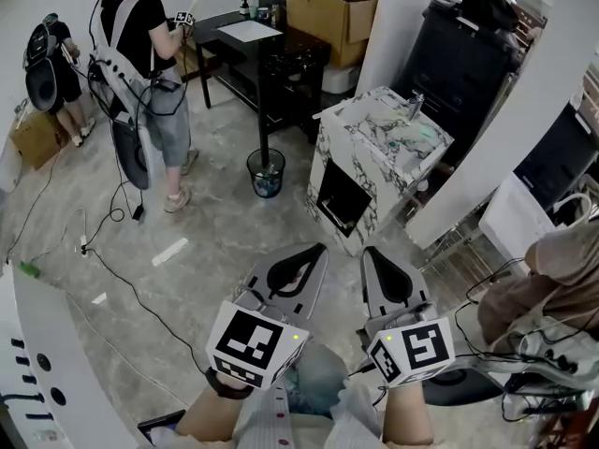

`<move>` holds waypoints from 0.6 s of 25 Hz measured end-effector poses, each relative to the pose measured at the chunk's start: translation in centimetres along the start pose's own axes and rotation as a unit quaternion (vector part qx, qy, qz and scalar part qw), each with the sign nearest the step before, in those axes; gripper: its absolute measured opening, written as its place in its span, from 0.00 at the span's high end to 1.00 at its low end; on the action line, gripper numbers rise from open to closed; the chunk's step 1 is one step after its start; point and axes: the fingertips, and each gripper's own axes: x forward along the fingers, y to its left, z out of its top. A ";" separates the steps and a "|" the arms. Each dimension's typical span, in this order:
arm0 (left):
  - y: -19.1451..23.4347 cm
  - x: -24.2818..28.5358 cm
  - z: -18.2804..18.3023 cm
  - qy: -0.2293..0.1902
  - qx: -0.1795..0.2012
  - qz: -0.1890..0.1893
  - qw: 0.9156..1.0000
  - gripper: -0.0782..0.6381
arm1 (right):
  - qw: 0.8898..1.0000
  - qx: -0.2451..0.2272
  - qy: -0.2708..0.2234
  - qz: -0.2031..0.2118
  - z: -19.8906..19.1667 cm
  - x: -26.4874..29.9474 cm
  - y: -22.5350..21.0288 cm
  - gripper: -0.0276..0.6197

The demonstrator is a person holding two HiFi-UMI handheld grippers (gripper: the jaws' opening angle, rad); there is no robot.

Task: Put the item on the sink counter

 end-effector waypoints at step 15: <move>9.4 8.1 -2.1 0.013 -0.011 0.017 1.000 0.87 | 0.999 0.016 0.039 0.007 -3.8 11.2 -4.8 0.94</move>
